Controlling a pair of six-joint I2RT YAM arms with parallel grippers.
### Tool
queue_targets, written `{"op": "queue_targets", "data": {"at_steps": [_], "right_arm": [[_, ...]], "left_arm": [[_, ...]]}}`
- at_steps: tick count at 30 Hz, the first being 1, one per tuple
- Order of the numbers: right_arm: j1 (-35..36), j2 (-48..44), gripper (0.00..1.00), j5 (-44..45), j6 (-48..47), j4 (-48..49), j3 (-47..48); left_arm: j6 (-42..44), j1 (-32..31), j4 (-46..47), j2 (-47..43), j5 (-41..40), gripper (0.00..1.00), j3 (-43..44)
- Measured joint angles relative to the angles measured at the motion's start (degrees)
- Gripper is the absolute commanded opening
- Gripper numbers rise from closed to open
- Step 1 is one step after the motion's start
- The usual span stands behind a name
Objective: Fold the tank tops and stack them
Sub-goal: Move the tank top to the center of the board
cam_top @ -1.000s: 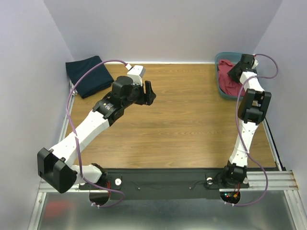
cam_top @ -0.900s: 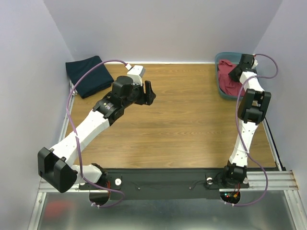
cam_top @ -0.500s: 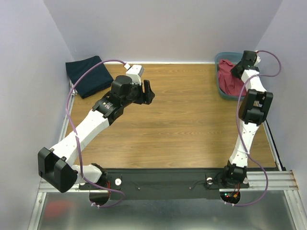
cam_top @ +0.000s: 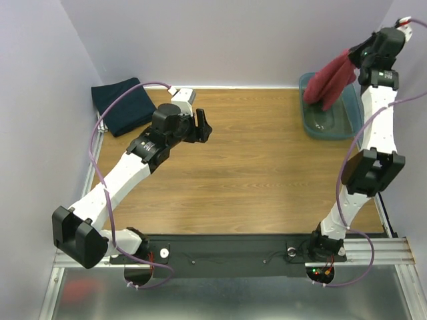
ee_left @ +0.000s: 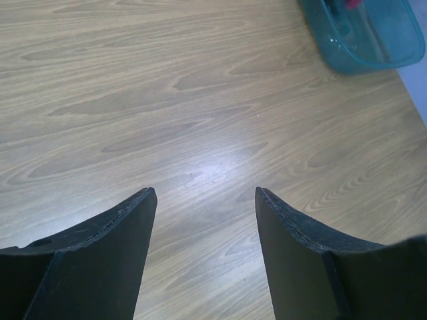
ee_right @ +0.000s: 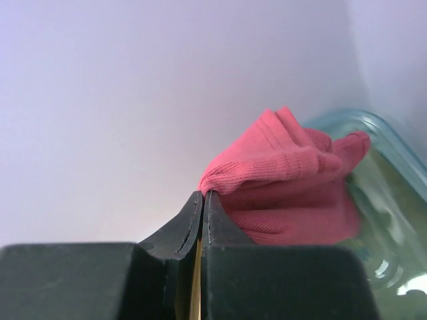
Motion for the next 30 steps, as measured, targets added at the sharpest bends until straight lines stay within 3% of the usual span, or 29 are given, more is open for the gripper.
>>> {"op": "queue_targets", "data": {"at_steps": [7, 13, 16, 22, 24, 26, 27, 30], "right_arm": [[4.7, -11.7, 0.01, -8.2, -0.9, 1.0, -3.5], [20.2, -21.4, 0.0, -10.9, -4.3, 1.2, -14.4], [28.9, -25.7, 0.0, -11.5, -5.3, 3.4, -23.8], [42.1, -37.2, 0.01, -11.7, -4.4, 11.5, -55.9], [44.4, -41.6, 0.08, -11.2, -3.2, 13.6, -67.7], [45.9, -46.8, 0.31, -11.1, -1.8, 13.7, -79.7], [45.9, -49.7, 0.38, -10.8, -0.6, 13.3, -85.9], [45.7, -56.3, 0.51, -9.1, 1.9, 11.7, -94.8]], "left_arm": [[-2.3, 2.9, 0.5, -1.7, -1.7, 0.71, -0.1], [-5.3, 5.8, 1.8, -3.5, -2.5, 0.71, -0.6], [-7.0, 7.1, 2.8, -4.3, -2.5, 0.72, -1.8], [-12.2, 9.9, 6.6, -5.7, -0.7, 0.75, -8.3], [-14.5, 10.3, 8.4, -5.4, 1.5, 0.75, -12.4], [-17.6, 10.2, 11.0, -4.0, 4.9, 0.75, -16.0], [-17.9, 10.2, 11.2, -2.9, 5.2, 0.75, -17.7], [-20.8, 9.8, 14.4, 1.3, 8.2, 0.75, -23.1]]}}
